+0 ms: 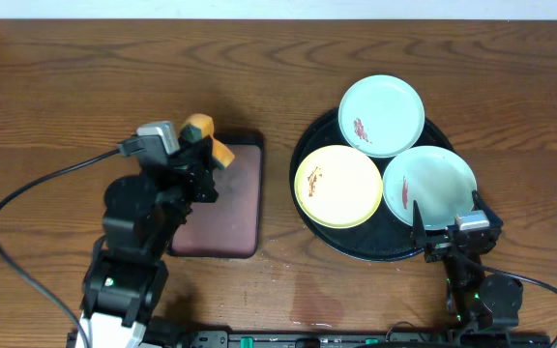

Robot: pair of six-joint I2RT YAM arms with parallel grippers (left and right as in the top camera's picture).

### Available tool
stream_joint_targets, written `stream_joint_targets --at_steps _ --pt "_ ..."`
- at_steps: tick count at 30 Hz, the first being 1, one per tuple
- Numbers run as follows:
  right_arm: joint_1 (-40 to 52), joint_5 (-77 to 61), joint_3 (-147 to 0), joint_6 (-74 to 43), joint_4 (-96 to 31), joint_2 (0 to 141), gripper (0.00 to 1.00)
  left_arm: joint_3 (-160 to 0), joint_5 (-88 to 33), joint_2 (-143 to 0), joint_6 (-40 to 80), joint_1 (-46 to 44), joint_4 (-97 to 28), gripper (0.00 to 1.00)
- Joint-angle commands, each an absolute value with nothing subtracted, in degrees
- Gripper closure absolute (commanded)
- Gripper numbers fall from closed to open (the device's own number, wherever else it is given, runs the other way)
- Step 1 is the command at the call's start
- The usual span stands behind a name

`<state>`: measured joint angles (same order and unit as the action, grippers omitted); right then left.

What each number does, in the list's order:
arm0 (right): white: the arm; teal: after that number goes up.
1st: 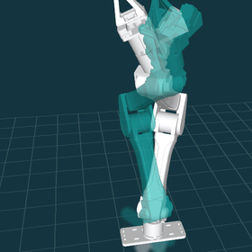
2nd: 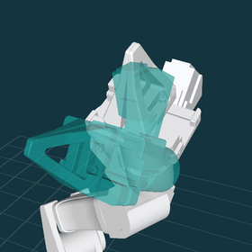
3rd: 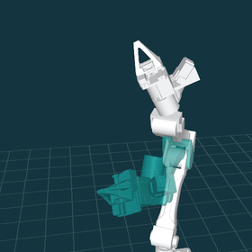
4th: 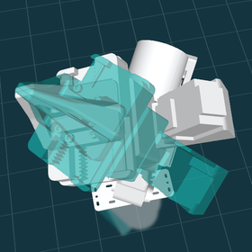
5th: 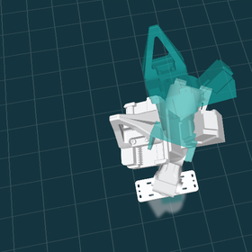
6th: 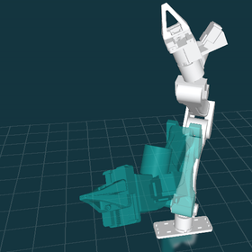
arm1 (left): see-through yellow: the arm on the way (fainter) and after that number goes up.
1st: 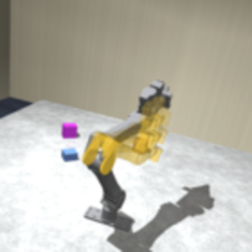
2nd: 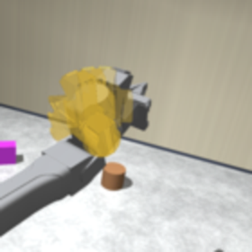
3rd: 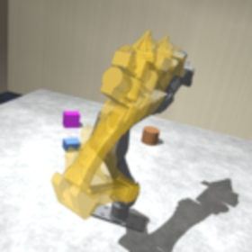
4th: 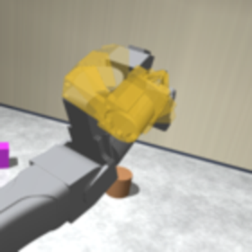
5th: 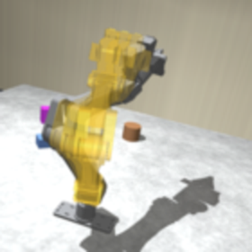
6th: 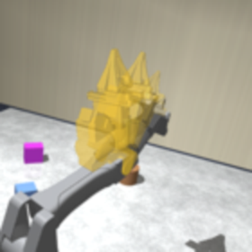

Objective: Clean dirty plates on tray and stack at the side

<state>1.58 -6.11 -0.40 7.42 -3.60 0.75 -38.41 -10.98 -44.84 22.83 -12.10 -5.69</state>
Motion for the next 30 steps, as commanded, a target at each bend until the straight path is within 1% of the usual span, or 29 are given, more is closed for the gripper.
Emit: stream_joint_targets --at_steps 1,7,10,13,20,23,26,30 --pt "2.13 -5.85 -0.34 7.99 -3.84 0.75 0.01 -37.41 -6.7 -50.09 17.63 -11.94 -7.29 0.93" --pt "2.13 -5.87 -0.34 7.99 -3.84 0.75 0.01 -32.16 -5.43 -67.16 16.6 -11.94 -1.5 0.93" --pt "2.13 -5.87 -0.34 7.99 -3.81 0.75 0.01 -33.95 -11.33 -70.72 6.81 -11.94 -0.54 0.92" --pt "2.13 -5.87 -0.34 7.99 -3.81 0.75 0.01 -36.47 -16.64 -67.07 0.64 -11.94 -0.56 0.93" --pt "2.13 -5.87 -0.34 7.99 -3.84 0.75 0.01 -38.39 -17.34 -47.7 0.64 -11.94 0.03 0.93" --pt "2.13 -5.85 -0.34 7.99 -3.84 0.75 0.01 -38.37 -17.08 -41.82 0.62 -11.94 -1.67 0.93" --pt "2.13 -5.85 -0.34 7.99 -3.84 0.75 0.01 -37.93 -15.03 -40.51 0.58 -11.94 -4.71 0.93" --pt "2.13 -5.85 -0.34 7.99 -3.84 0.75 0.01 -33.21 -5.1 -46.0 -0.21 -11.94 -5.98 0.93"
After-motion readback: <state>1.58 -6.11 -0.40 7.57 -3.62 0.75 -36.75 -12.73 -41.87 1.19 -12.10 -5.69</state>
